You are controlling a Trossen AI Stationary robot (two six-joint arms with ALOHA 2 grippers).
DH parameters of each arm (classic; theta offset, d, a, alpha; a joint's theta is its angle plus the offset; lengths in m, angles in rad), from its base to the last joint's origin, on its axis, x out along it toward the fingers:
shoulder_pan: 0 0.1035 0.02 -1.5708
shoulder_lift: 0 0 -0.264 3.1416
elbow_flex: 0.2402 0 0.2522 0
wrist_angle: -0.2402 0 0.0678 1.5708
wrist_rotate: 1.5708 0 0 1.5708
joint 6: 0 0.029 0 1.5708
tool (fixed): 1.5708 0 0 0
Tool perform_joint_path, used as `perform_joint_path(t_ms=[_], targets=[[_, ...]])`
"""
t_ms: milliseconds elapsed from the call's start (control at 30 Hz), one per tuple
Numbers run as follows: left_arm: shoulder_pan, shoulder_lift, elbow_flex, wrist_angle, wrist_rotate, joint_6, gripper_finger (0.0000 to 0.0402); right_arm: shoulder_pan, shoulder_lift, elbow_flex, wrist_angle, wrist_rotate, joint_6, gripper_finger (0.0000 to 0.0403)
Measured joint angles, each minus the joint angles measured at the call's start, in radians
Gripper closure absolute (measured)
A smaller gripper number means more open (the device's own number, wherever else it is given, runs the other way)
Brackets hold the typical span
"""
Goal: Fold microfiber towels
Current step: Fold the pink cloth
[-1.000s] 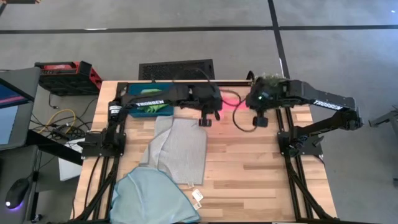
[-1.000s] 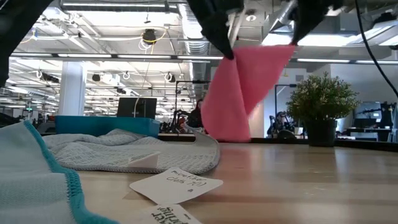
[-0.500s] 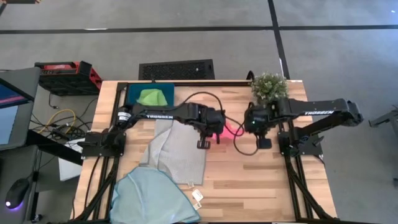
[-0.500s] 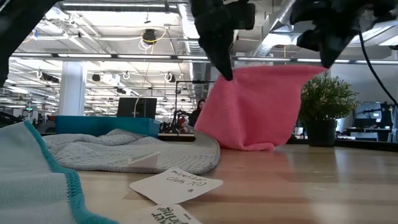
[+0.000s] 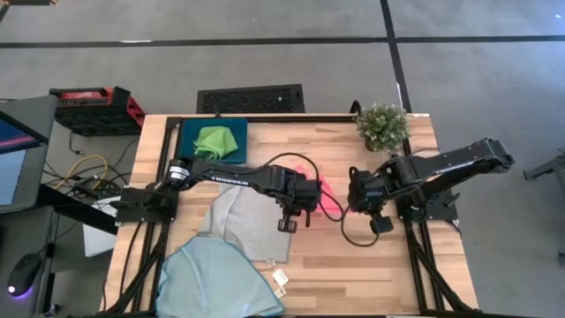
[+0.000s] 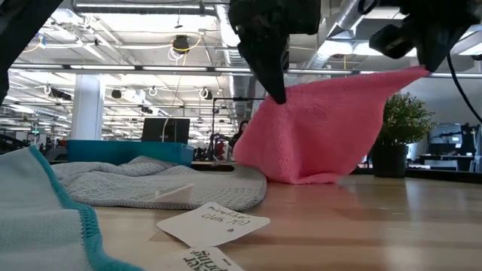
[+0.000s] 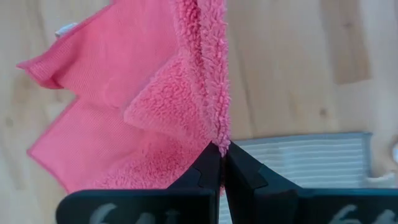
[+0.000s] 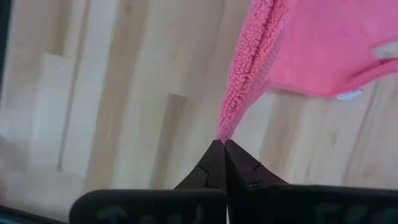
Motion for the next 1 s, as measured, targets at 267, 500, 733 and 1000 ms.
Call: perform_joint_path(t_ms=[267, 500, 733, 1000], targets=[[-0.004, 0.000, -0.063, 0.019, 0.016, -0.062, 0.0390, 0.035, 0.000, 0.000, 0.035, -0.001, 0.002, 0.0363], [-0.006, 0.000, -0.110, 0.018, 0.016, -0.078, 0.0345, 0.035, 0.000, 0.000, 0.035, -0.004, 0.009, 0.0318], [-0.020, 0.000, -0.139, 0.015, 0.016, -0.077, 0.0283, 0.035, 0.000, 0.000, 0.038, 0.000, 0.036, 0.0251], [0.014, -0.031, -0.081, -0.073, 0.015, -0.073, 0.0260, 0.000, 0.000, 0.000, 0.072, 0.099, 0.106, 0.0190]])
